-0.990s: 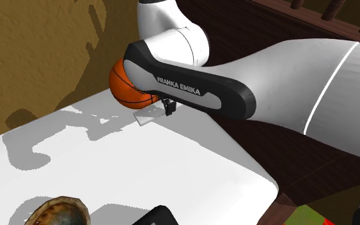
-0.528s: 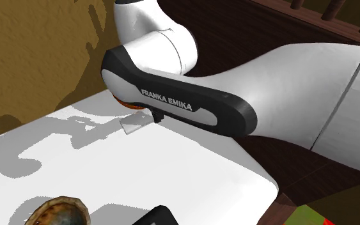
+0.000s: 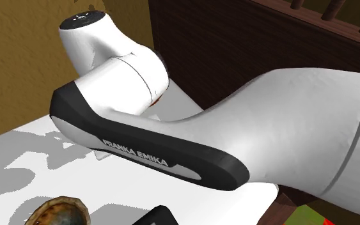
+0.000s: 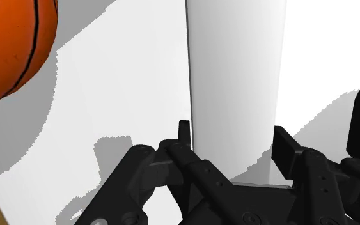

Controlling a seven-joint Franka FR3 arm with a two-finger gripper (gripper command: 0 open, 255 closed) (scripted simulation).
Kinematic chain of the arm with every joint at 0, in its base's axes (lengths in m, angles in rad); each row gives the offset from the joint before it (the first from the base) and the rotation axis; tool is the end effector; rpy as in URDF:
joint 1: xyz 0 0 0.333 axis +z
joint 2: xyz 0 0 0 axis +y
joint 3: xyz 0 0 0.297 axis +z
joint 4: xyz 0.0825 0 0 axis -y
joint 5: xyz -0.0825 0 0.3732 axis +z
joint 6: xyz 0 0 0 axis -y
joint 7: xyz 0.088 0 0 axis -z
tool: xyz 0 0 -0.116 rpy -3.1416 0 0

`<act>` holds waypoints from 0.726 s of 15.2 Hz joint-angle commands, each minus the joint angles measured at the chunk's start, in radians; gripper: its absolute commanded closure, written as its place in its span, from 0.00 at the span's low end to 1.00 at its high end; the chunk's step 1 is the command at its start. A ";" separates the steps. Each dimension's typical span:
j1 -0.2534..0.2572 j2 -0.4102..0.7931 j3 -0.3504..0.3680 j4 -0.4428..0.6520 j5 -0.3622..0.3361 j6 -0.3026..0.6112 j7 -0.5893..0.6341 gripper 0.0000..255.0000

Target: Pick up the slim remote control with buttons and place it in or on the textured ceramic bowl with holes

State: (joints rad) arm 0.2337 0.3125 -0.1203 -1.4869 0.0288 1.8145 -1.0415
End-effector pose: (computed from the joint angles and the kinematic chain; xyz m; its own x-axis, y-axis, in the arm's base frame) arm 0.6360 0.0840 0.4726 0.4046 0.9145 0.0011 0.9143 -0.4045 0.0195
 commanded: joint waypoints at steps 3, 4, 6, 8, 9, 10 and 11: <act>0.054 0.026 0.027 0.041 -0.008 -0.015 0.083 1.00; 0.067 0.034 0.033 0.054 -0.010 -0.019 0.104 1.00; 0.095 0.053 0.046 0.083 -0.014 -0.029 0.145 1.00; 0.122 0.077 0.058 0.119 -0.017 -0.042 0.185 1.00; 0.136 0.091 0.064 0.140 -0.019 -0.049 0.205 1.00; 0.150 0.105 0.070 0.162 -0.021 -0.057 0.224 1.00; 0.163 0.121 0.075 0.187 -0.023 -0.066 0.244 1.00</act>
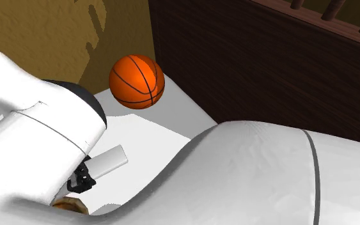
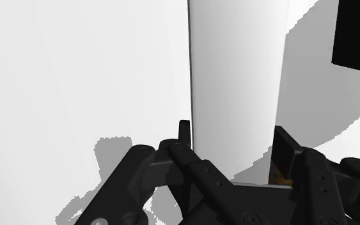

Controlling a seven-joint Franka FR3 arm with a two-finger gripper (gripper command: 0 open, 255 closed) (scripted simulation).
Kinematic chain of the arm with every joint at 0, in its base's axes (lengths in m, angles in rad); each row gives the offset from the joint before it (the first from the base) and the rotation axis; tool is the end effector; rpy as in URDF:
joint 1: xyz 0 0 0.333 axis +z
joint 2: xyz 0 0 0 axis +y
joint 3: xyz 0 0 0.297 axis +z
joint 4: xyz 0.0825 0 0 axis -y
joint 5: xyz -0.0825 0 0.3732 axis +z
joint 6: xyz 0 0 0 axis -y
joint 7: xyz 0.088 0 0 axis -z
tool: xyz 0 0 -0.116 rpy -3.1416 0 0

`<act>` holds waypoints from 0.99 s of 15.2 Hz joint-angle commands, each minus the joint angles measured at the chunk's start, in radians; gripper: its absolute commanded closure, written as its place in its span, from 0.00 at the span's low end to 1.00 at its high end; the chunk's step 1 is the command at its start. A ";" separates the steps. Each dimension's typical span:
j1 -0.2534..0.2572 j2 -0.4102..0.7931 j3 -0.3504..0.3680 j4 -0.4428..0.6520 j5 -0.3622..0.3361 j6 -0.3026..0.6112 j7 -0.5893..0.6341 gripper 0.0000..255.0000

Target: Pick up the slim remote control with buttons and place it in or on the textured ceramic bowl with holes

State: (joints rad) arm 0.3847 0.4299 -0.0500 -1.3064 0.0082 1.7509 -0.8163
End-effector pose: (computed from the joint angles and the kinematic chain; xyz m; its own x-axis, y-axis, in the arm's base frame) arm 0.6307 0.2265 0.4740 0.4046 0.9145 0.0011 0.9143 -0.4045 0.0197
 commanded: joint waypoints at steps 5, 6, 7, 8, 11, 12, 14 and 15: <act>0.081 0.107 0.029 0.168 -0.012 -0.062 0.111 1.00; 0.095 0.134 0.033 0.211 -0.014 -0.079 0.129 1.00; 0.109 0.163 0.037 0.258 -0.016 -0.097 0.147 1.00; 0.123 0.195 0.040 0.312 -0.018 -0.118 0.164 1.00; 0.157 0.285 0.047 0.449 -0.022 -0.166 0.203 1.00; 0.157 0.277 0.047 0.422 -0.022 -0.147 0.203 1.00; 0.157 0.264 0.047 0.372 -0.022 -0.111 0.203 1.00; 0.157 0.259 0.047 0.350 -0.022 -0.094 0.204 1.00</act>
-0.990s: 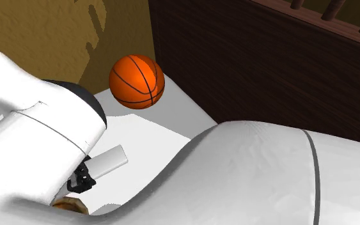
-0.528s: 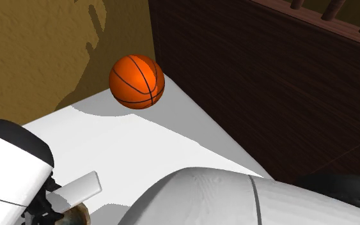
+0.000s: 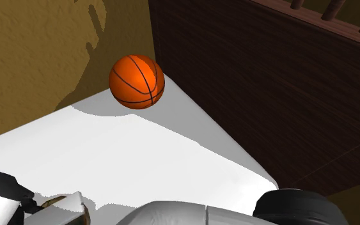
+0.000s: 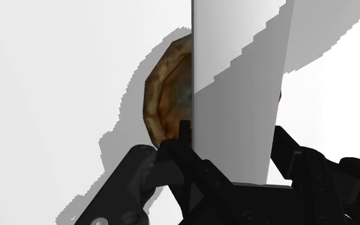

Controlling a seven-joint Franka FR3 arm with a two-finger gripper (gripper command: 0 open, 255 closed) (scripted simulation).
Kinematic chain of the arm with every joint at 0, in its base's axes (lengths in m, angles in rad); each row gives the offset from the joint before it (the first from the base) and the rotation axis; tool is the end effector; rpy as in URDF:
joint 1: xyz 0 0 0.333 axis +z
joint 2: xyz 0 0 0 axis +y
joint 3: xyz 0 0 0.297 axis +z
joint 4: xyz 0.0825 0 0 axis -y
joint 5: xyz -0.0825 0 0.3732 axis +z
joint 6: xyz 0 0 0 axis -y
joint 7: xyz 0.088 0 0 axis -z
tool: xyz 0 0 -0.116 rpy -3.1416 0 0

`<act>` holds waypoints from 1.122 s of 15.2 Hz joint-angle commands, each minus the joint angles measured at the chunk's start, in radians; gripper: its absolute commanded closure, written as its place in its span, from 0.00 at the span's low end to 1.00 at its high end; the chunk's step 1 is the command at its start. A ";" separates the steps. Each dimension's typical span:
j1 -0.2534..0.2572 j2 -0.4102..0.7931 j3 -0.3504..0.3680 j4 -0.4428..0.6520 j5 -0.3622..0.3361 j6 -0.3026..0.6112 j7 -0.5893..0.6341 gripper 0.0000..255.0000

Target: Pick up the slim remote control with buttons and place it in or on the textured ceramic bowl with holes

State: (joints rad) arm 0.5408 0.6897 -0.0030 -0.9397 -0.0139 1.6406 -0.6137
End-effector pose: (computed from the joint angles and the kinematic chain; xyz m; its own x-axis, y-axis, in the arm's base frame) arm 0.6182 0.3678 0.4551 0.4057 0.9140 0.0001 0.9138 -0.4056 0.0194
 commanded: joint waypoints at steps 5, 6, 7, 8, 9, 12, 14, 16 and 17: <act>0.001 -0.016 0.000 -0.110 0.000 0.095 0.002 1.00; 0.000 -0.018 0.000 -0.126 0.000 0.109 0.002 1.00; 0.000 -0.019 0.000 -0.141 0.000 0.123 0.002 1.00; 0.000 -0.020 0.000 -0.156 0.000 0.137 0.003 1.00; 0.000 -0.020 0.000 -0.163 0.000 0.144 0.003 1.00; 0.000 -0.020 0.000 -0.162 0.000 0.143 0.003 1.00; 0.000 -0.020 0.000 -0.162 0.000 0.143 0.003 1.00; 0.000 -0.020 0.000 -0.162 0.000 0.143 0.003 1.00; 0.000 -0.020 0.000 -0.162 0.000 0.143 0.003 0.00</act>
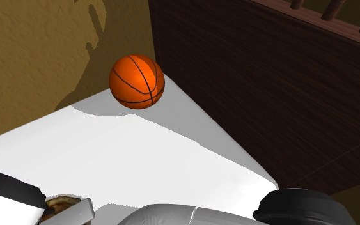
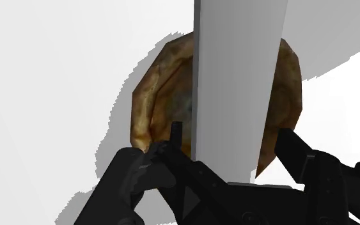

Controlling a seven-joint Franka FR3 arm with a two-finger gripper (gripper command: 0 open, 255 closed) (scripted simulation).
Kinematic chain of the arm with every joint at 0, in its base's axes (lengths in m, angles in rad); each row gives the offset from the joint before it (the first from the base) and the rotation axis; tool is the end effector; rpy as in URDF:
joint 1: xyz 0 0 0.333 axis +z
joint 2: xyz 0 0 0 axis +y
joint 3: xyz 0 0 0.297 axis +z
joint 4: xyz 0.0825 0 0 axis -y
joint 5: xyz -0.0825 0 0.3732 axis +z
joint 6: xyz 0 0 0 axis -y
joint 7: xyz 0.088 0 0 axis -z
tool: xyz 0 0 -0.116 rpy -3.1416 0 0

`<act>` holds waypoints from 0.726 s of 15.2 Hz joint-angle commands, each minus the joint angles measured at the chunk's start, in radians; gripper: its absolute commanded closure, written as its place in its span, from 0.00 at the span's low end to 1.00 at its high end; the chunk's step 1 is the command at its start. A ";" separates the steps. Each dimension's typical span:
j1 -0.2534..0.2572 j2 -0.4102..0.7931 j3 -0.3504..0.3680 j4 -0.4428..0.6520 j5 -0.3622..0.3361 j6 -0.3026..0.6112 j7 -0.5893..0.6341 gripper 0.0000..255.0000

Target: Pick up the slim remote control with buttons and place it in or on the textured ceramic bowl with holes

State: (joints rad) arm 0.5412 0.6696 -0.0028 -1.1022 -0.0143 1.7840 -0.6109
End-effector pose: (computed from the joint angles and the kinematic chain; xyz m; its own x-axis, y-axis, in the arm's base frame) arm 0.6191 0.3688 0.4061 0.4059 0.9139 0.0009 0.9137 -0.4058 0.0199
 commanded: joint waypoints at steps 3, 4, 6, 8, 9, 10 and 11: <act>0.000 0.000 0.000 0.000 0.000 0.000 0.000 0.00; 0.000 0.000 0.000 0.000 0.000 0.000 0.000 0.00; 0.000 0.001 0.000 0.036 0.000 -0.034 0.000 0.00; 0.001 0.012 0.000 0.121 0.000 -0.109 -0.001 0.00; 0.001 0.020 0.000 0.162 0.000 -0.141 -0.001 0.00; 0.001 0.020 0.000 0.162 0.000 -0.141 -0.001 0.00; 0.001 0.020 0.000 0.162 0.000 -0.141 -0.001 0.00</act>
State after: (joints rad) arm 0.5419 0.6843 -0.0028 -0.9589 -0.0141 1.6565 -0.6121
